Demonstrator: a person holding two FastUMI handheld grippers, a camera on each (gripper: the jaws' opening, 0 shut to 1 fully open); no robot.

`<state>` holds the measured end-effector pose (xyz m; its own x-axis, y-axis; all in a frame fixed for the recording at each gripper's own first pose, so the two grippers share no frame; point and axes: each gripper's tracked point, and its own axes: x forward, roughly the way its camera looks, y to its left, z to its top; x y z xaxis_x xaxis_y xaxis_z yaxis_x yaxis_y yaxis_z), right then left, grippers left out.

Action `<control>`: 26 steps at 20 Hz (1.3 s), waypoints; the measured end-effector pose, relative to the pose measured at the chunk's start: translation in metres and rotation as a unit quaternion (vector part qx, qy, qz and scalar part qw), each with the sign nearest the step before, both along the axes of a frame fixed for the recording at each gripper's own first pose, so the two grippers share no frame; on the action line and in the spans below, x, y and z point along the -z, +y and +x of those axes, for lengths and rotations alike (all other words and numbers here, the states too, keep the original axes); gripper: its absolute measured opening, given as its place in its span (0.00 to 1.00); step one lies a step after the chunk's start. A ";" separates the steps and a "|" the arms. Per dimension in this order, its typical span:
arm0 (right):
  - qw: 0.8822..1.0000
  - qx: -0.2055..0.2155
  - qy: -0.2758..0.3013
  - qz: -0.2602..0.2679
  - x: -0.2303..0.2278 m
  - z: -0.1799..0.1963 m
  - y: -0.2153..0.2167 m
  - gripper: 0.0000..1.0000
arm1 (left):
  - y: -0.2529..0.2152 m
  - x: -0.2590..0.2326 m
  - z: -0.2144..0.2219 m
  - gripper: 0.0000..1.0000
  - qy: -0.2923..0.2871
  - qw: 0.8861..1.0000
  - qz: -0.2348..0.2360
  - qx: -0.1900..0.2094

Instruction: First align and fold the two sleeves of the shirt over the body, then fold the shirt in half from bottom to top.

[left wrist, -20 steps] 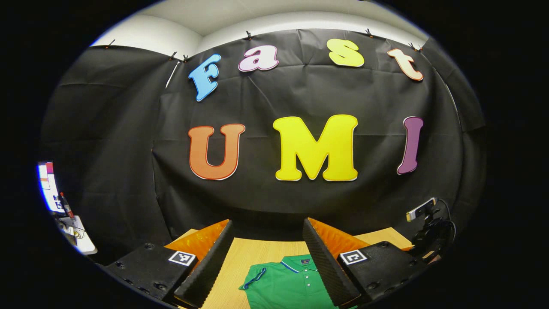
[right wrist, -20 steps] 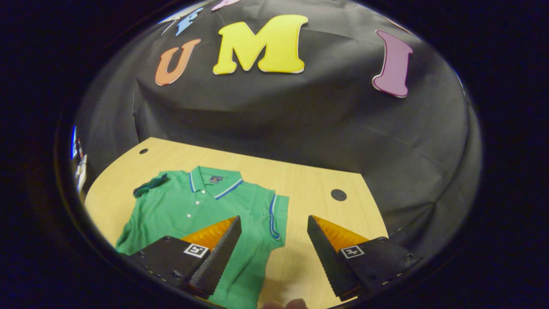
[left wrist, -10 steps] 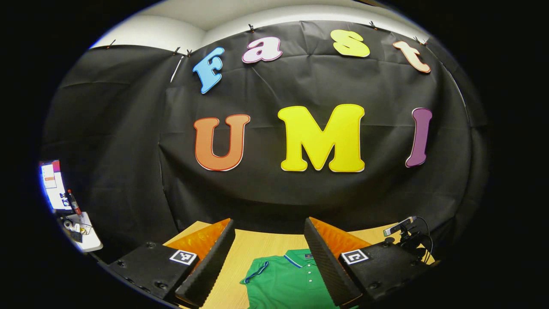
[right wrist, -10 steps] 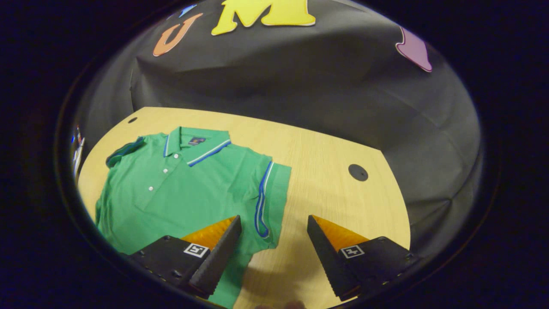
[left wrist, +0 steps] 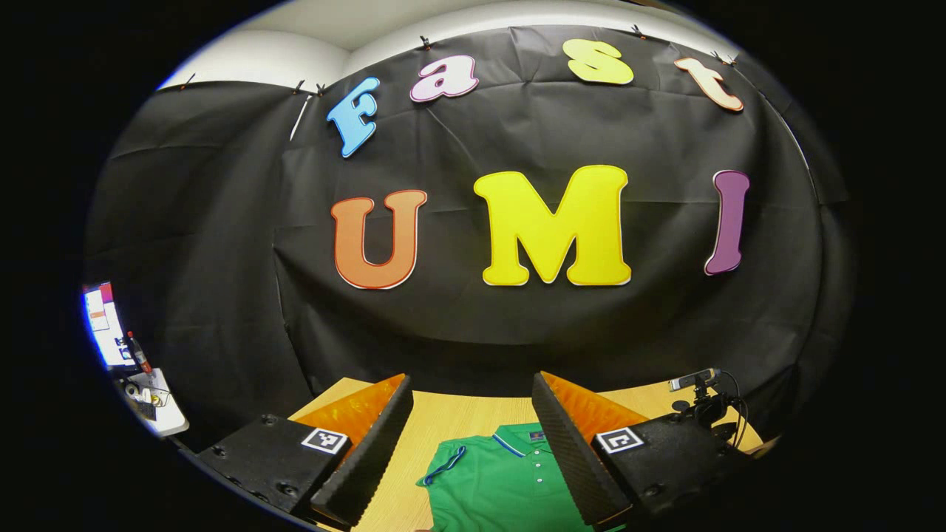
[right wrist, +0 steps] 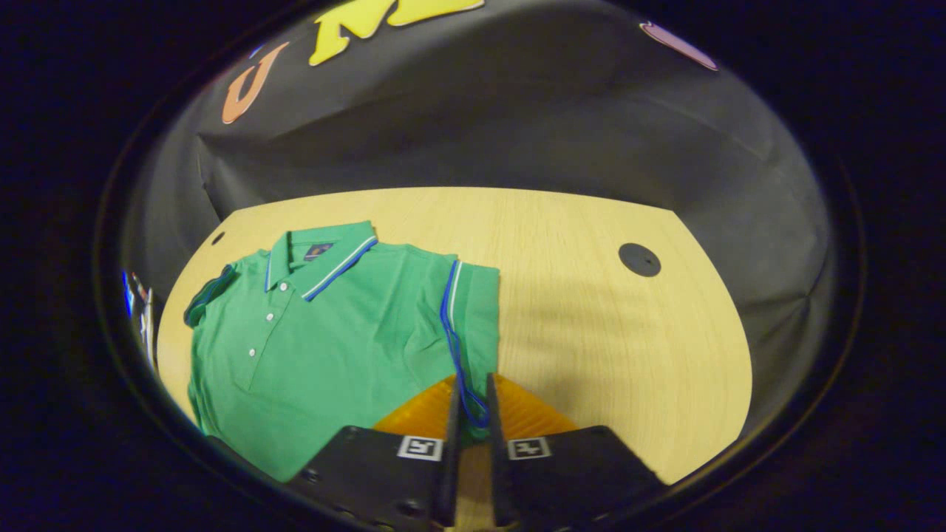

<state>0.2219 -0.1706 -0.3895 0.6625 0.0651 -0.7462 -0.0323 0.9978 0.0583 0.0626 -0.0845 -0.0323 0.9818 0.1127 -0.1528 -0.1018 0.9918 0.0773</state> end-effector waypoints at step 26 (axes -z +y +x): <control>0.993 -0.019 -0.038 0.107 -0.097 -0.007 0.166 0.00 | 0.061 -0.007 -0.045 1.00 0.000 0.998 -0.015 -0.057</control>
